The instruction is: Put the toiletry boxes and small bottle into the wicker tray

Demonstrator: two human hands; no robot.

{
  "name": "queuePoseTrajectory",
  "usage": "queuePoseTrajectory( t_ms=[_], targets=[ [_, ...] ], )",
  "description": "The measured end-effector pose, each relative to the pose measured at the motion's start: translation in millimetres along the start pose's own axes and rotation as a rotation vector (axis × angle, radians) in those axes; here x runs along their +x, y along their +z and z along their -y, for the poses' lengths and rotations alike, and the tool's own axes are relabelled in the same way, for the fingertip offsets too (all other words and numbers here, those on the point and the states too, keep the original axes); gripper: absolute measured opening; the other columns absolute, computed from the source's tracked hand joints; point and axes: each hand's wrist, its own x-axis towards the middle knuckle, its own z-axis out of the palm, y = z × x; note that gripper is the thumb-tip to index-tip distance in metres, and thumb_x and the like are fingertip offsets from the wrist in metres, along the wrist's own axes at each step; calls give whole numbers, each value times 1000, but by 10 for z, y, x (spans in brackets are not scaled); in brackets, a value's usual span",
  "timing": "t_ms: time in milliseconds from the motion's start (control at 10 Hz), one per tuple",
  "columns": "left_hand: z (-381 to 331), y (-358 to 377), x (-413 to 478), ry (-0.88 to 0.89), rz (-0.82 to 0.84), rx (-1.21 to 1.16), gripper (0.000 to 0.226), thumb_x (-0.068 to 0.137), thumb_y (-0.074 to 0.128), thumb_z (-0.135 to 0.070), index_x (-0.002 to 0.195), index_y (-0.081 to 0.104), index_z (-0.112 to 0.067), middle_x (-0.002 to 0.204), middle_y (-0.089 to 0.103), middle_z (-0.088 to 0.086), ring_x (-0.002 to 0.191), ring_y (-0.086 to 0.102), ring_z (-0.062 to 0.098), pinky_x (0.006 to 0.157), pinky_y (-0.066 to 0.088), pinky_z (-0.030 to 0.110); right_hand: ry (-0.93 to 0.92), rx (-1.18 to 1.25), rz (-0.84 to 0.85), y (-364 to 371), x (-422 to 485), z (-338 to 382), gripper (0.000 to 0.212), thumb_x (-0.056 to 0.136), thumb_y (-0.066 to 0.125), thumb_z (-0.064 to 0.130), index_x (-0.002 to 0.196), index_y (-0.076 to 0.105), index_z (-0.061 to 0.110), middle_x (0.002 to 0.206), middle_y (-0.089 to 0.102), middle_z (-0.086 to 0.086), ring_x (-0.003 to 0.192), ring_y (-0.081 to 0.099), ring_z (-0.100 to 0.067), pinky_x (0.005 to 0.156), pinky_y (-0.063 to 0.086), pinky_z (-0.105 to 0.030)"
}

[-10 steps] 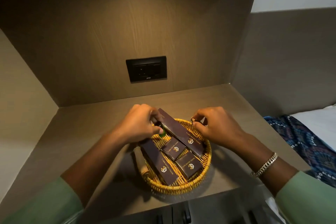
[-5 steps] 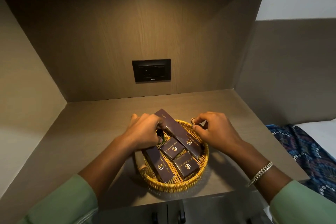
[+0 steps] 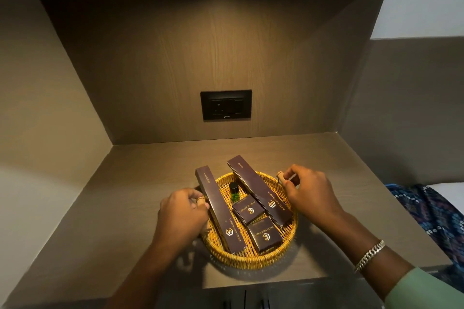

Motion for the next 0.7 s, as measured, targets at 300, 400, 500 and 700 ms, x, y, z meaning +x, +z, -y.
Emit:
queuePoseTrajectory(
  t_ms=[300,400,500,700],
  targets=[
    [40,-143,594,-6,-62,-17,21,80,72,-17,66,62,-27,75,68,-1,70,68,23,66,62,46,127,42,-47,192,87,301,8,90,62,22,96,67,20,84,67,-1,72,63,-13,60,55,-32],
    [60,-161,803,48,-48,-7,23,81,70,-16,63,61,-27,73,68,-2,67,66,20,65,62,44,180,36,-86,247,189,403,8,88,63,21,93,69,20,87,69,-6,77,63,-22,69,55,-37],
    [74,-162,851,57,-16,-5,23,84,67,-14,66,62,-27,75,67,-1,66,64,15,63,61,41,212,20,-104,281,216,450,9,89,63,21,94,69,20,89,68,-6,74,57,-19,66,48,-30],
    [0,-210,593,128,-7,80,43,90,60,-32,129,54,-13,116,63,11,95,60,21,83,53,41,166,-49,-38,172,37,576,29,93,57,31,114,61,12,97,64,-7,86,59,-23,71,51,-36]
  ],
)
